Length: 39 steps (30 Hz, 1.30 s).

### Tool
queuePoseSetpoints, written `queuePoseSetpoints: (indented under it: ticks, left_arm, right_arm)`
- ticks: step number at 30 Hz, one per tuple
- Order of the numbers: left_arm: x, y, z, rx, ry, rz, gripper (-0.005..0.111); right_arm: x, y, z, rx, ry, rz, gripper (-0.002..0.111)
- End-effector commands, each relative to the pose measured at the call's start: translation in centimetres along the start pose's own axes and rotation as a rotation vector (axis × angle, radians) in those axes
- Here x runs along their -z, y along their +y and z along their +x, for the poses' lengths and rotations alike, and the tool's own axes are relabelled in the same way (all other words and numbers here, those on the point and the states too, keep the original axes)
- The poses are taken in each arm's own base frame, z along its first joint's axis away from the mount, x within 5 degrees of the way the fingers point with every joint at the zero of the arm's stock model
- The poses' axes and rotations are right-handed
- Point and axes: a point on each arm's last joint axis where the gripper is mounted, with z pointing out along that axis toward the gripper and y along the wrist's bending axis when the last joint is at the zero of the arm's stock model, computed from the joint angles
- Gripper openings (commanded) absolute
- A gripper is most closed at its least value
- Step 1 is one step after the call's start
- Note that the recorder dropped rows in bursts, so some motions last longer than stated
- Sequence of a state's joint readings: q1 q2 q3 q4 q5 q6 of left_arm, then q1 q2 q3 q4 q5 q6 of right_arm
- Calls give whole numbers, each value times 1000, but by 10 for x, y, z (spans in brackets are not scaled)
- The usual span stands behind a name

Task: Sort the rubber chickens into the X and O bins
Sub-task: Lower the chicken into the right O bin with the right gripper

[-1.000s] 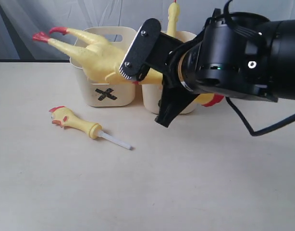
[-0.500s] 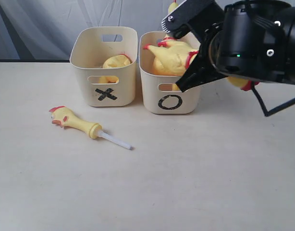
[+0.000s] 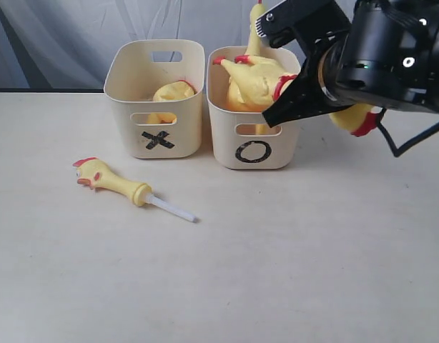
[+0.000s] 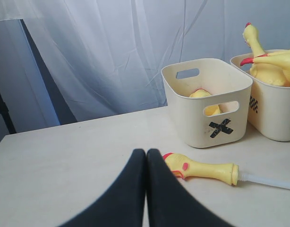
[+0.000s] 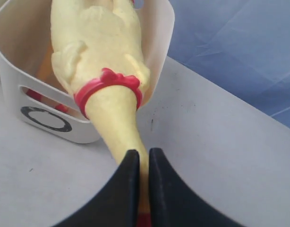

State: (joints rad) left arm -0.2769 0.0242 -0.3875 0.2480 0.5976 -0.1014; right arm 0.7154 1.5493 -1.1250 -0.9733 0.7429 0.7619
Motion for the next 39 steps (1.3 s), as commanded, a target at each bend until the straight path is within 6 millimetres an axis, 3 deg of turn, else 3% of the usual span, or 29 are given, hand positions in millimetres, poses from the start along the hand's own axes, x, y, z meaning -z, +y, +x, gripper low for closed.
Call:
queuePoseSetpoints:
  ticks: [1, 21, 33, 39]
  left_arm:
    - [1, 0, 0, 5, -2, -3, 0]
    - [1, 0, 0, 5, -2, -3, 0]
    - [1, 0, 0, 10, -1, 0, 0]
    - [1, 0, 0, 10, -1, 0, 0]
  right_arm:
    - [-10, 4, 1, 16, 4, 10, -1]
    - [-14, -3, -4, 171, -47, 129, -1]
    - [-35, 10, 2, 298, -12, 140, -1]
    - [-35, 10, -1, 340, -41, 146, -1]
